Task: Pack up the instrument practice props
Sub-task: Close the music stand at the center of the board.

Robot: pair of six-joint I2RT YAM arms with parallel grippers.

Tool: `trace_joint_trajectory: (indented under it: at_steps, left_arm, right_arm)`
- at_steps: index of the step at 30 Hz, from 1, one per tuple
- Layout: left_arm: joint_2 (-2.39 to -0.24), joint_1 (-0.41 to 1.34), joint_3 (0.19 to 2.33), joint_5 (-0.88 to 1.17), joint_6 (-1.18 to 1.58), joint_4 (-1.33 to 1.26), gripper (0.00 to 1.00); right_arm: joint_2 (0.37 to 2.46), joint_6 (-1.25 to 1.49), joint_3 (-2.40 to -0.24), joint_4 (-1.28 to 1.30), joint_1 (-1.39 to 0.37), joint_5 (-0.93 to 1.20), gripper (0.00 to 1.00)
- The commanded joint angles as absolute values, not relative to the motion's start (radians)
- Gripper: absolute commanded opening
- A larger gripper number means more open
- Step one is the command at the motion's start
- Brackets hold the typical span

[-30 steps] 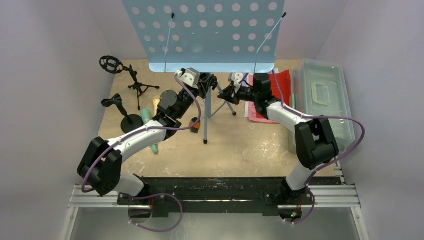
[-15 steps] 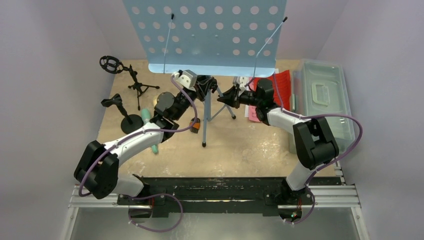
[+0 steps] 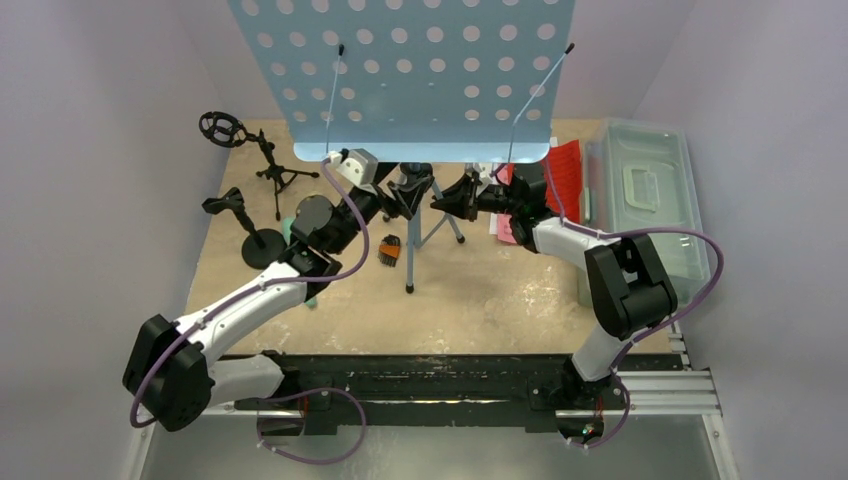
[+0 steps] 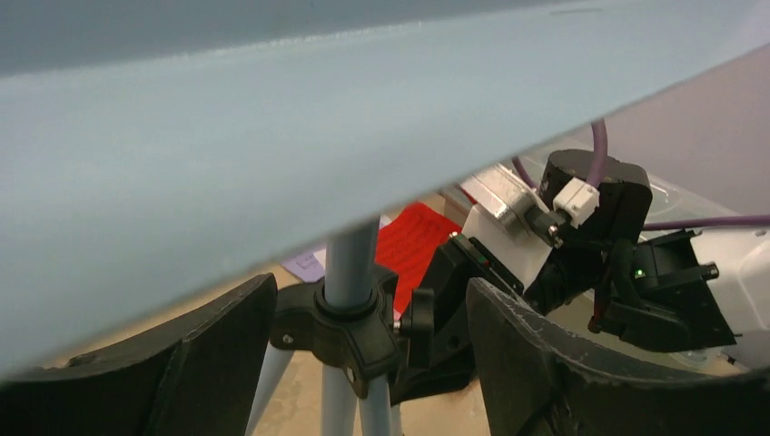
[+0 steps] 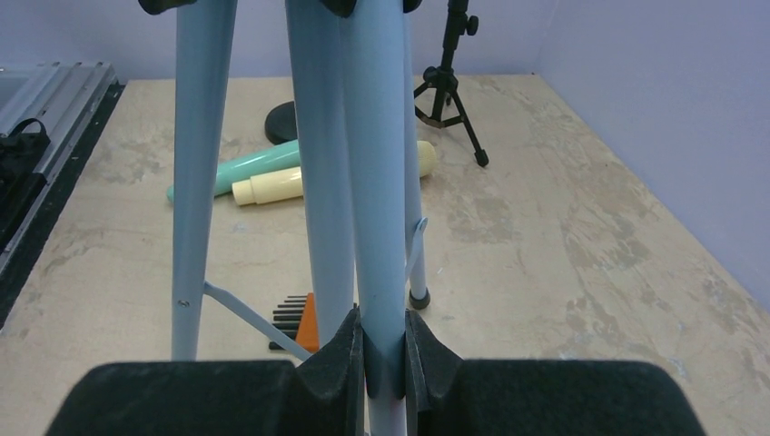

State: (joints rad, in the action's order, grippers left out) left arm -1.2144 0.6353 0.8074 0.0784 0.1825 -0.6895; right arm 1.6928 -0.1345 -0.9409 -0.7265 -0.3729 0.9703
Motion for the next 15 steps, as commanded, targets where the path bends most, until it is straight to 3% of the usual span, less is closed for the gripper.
trace_joint_trajectory:
  at_steps: [1, 11, 15]
  left_arm:
    - [-1.147, 0.636, 0.766, 0.077, 0.224, -0.616, 0.77]
    - [-1.032, 0.636, 0.654, 0.036, 0.21, -0.486, 0.8]
    - [-1.002, 0.636, 0.582, 0.036, 0.207, -0.508, 0.74]
  right_arm:
    - [1.63, -0.068, -0.954, -0.83, -0.368, 1.021, 0.0]
    - [1.666, 0.068, -0.943, -0.902, -0.367, 0.99, 0.0]
    - [1.676, 0.105, -0.942, -0.919, -0.364, 0.987, 0.0]
